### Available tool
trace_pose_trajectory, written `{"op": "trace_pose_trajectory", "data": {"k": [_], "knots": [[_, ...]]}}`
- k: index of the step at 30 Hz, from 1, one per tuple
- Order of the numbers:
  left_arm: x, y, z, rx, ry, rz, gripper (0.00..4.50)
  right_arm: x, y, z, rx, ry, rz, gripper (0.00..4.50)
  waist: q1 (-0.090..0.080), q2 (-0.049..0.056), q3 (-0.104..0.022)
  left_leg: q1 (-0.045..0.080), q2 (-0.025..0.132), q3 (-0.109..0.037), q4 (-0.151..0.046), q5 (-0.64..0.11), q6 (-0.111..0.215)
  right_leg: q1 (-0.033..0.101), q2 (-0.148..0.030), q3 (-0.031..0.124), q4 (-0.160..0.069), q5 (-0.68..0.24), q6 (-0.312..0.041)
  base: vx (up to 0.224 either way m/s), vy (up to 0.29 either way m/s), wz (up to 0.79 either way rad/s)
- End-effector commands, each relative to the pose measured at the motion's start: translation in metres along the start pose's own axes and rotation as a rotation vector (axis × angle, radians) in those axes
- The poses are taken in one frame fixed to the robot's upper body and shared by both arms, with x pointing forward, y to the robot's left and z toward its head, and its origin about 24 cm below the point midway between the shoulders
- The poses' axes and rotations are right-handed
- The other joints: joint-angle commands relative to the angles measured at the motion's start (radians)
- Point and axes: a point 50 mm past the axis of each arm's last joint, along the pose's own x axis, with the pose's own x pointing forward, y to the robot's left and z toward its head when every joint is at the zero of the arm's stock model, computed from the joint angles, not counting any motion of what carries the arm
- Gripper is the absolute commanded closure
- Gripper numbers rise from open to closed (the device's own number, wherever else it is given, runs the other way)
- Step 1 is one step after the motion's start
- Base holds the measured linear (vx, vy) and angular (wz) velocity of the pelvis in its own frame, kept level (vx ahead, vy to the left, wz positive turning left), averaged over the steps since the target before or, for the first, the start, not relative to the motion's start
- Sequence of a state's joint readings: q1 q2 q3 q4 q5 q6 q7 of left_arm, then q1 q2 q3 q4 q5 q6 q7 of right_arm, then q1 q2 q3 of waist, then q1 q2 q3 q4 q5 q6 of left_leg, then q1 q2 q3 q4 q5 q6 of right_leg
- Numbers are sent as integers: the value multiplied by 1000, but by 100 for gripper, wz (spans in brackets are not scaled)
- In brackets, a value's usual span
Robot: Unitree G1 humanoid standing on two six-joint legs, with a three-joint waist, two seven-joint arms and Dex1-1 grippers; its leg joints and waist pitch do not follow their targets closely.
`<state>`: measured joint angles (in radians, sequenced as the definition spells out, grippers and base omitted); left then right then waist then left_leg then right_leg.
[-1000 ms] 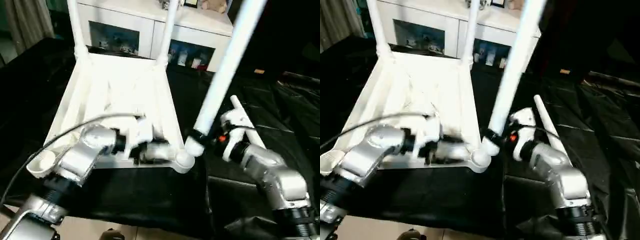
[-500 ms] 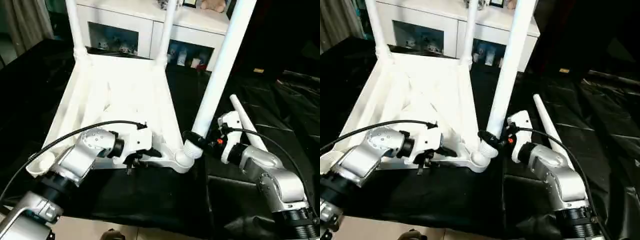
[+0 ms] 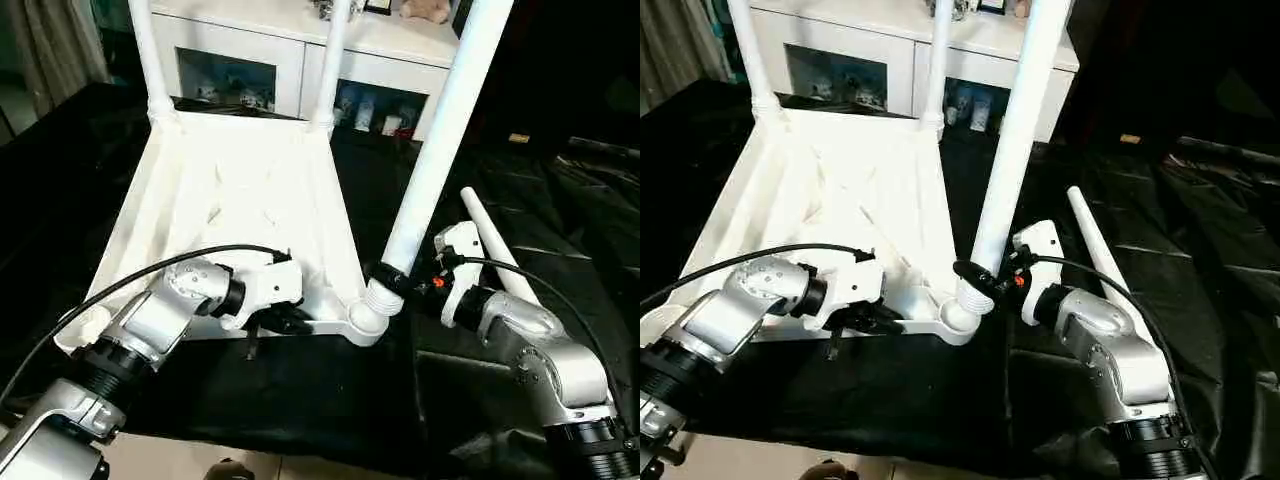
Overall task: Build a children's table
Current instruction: Pick table leg, then insert table leg to table base
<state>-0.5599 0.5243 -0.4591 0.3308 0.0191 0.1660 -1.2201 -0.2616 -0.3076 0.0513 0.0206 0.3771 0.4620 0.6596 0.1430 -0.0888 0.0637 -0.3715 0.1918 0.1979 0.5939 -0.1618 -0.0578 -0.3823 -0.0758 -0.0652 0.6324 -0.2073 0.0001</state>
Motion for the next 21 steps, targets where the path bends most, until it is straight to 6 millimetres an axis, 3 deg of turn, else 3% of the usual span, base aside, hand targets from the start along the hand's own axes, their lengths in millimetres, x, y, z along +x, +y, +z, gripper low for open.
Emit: {"op": "trace_pose_trajectory", "data": {"k": [1, 13, 18, 21], "knots": [[4, -1, 2, 25, 31, -23, 447, -2, 1, 4, -28, -18, -7, 262, -6, 25, -66, 33, 51, -28, -83, -312, -81, 22, -82, 53, -77, -180, -186, 0, 0, 0], [16, 2, 10, -11, 18, 15, 450, 1, 5, 0, 53, -4, 49, 262, -3, 25, -63, 37, 52, -30, -85, -352, -79, 16, -85, 54, -87, -267, -170, 0, 0, 0], [25, 2, 22, -21, -24, 0, 450, 0, 4, -6, 82, 39, 71, 262, -4, 19, -65, 30, 52, -32, -85, -326, -73, 22, -88, 53, -87, -270, -161, 0, 0, 0], [26, 4, 24, -13, -20, 9, 450, -1, 3, -9, 80, 58, 72, 262, -1, 21, -66, 27, 51, -30, -83, -291, -64, 24, -87, 54, -85, -232, -163, 0, 0, 0]]}}
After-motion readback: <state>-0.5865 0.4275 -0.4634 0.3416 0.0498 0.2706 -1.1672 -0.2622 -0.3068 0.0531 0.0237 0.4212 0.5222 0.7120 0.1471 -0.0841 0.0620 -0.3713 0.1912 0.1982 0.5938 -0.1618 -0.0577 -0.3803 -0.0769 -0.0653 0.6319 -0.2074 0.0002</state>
